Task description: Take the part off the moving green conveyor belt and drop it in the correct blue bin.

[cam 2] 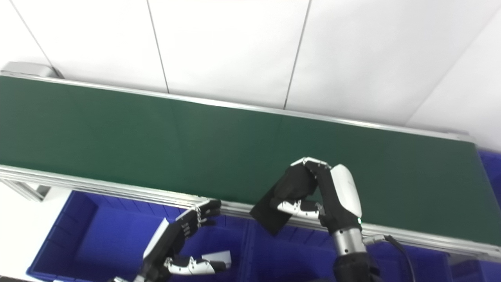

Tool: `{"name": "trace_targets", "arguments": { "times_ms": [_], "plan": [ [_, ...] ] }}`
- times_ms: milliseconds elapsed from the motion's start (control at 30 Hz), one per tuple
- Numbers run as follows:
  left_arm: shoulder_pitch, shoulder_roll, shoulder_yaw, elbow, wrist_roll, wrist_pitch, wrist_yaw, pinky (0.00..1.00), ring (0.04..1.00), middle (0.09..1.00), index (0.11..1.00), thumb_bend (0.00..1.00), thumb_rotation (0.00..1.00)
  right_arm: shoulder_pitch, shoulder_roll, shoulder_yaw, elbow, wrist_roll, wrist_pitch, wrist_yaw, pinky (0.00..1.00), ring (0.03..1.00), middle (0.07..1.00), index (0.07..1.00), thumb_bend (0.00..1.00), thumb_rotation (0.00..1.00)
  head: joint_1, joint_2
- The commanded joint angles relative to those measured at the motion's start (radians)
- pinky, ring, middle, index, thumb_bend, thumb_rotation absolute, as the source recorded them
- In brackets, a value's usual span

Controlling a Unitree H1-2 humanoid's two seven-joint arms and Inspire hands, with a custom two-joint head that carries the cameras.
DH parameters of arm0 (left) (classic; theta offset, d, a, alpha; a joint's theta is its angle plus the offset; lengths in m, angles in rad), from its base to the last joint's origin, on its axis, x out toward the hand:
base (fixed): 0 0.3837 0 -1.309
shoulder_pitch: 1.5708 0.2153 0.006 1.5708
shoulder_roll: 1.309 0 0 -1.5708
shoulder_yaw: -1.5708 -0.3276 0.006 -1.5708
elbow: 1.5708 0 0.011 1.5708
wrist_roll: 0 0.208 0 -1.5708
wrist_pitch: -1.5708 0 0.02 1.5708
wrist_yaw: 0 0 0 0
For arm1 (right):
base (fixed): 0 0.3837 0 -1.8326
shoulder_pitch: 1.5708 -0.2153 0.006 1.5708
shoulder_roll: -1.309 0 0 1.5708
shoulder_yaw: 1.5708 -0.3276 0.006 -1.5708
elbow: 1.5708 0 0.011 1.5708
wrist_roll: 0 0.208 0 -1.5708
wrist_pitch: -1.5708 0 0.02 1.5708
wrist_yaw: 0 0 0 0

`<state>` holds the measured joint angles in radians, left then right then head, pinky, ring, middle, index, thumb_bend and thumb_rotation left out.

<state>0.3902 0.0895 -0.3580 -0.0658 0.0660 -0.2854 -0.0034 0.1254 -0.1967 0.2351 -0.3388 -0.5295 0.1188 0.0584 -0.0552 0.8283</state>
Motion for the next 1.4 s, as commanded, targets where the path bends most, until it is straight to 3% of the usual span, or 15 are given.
{"name": "trace_targets", "arguments": {
  "times_ms": [0,233,367,600,767,900,933,967,1067,1167,1367],
  "plan": [
    [0.001,-0.007,0.005,-0.043,-0.019,0.004,-0.027,0.77,0.842,0.870,0.827,0.71,0.05,0.015,-0.002,-0.012,-0.035,0.027,-0.083,-0.030,0.36,0.427,0.528,0.483,0.51,0.00,0.000,0.000],
    [0.002,-0.001,0.034,-0.070,-0.047,0.040,-0.067,0.76,0.826,0.873,0.826,0.72,0.06,0.135,-0.010,-0.014,0.018,0.016,-0.164,-0.072,0.35,0.416,0.538,0.489,0.51,0.00,-0.025,0.033],
    [0.009,-0.006,0.050,-0.091,-0.039,0.063,-0.073,0.74,0.823,0.866,0.815,0.72,0.06,0.175,-0.026,-0.006,0.057,-0.020,-0.173,-0.070,0.36,0.415,0.538,0.488,0.51,0.00,-0.033,0.054],
    [0.018,-0.003,0.060,-0.124,-0.024,0.096,-0.077,0.78,0.831,0.859,0.818,0.71,0.05,0.202,-0.044,-0.002,0.096,-0.054,-0.118,-0.039,0.31,0.380,0.475,0.526,0.51,0.00,-0.054,0.086],
    [0.024,-0.006,0.066,-0.144,-0.020,0.112,-0.079,0.75,0.815,0.853,0.817,0.71,0.04,0.208,-0.041,-0.011,0.113,-0.056,-0.087,-0.022,0.39,0.395,0.487,0.546,0.51,0.00,-0.054,0.097],
    [0.025,0.003,0.069,-0.158,-0.014,0.135,-0.088,0.77,0.829,0.868,0.825,0.70,0.04,0.205,-0.030,-0.012,0.106,-0.054,-0.046,0.000,0.45,0.416,0.512,0.543,0.51,0.00,-0.057,0.105],
    [0.025,0.005,0.071,-0.163,-0.012,0.143,-0.091,0.77,0.834,0.872,0.829,0.70,0.04,0.206,-0.028,-0.010,0.104,-0.056,-0.039,0.003,0.51,0.576,0.668,0.513,0.51,0.09,-0.060,0.106],
    [0.024,0.007,0.072,-0.164,-0.010,0.148,-0.094,0.77,0.834,0.872,0.828,0.70,0.04,0.205,-0.026,-0.009,0.106,-0.062,-0.034,0.002,0.56,0.670,0.751,0.643,0.58,0.10,-0.061,0.107],
    [0.019,0.013,0.077,-0.165,-0.013,0.160,-0.105,0.75,0.830,0.870,0.814,0.71,0.03,0.207,-0.005,-0.012,0.114,-0.059,-0.035,-0.010,0.66,0.783,0.857,0.857,0.71,0.18,-0.067,0.108],
    [0.017,0.018,0.082,-0.165,-0.013,0.169,-0.115,0.74,0.833,0.877,0.811,0.71,0.04,0.216,0.013,-0.020,0.122,-0.030,-0.071,-0.033,0.68,0.819,0.903,0.941,0.77,0.27,-0.068,0.107],
    [0.019,0.023,0.090,-0.178,-0.007,0.206,-0.129,0.76,0.849,0.888,0.821,0.71,0.02,0.243,0.021,-0.018,0.117,-0.001,-0.127,-0.067,0.76,0.913,0.972,0.993,0.80,0.43,-0.067,0.102]
  ]
}}
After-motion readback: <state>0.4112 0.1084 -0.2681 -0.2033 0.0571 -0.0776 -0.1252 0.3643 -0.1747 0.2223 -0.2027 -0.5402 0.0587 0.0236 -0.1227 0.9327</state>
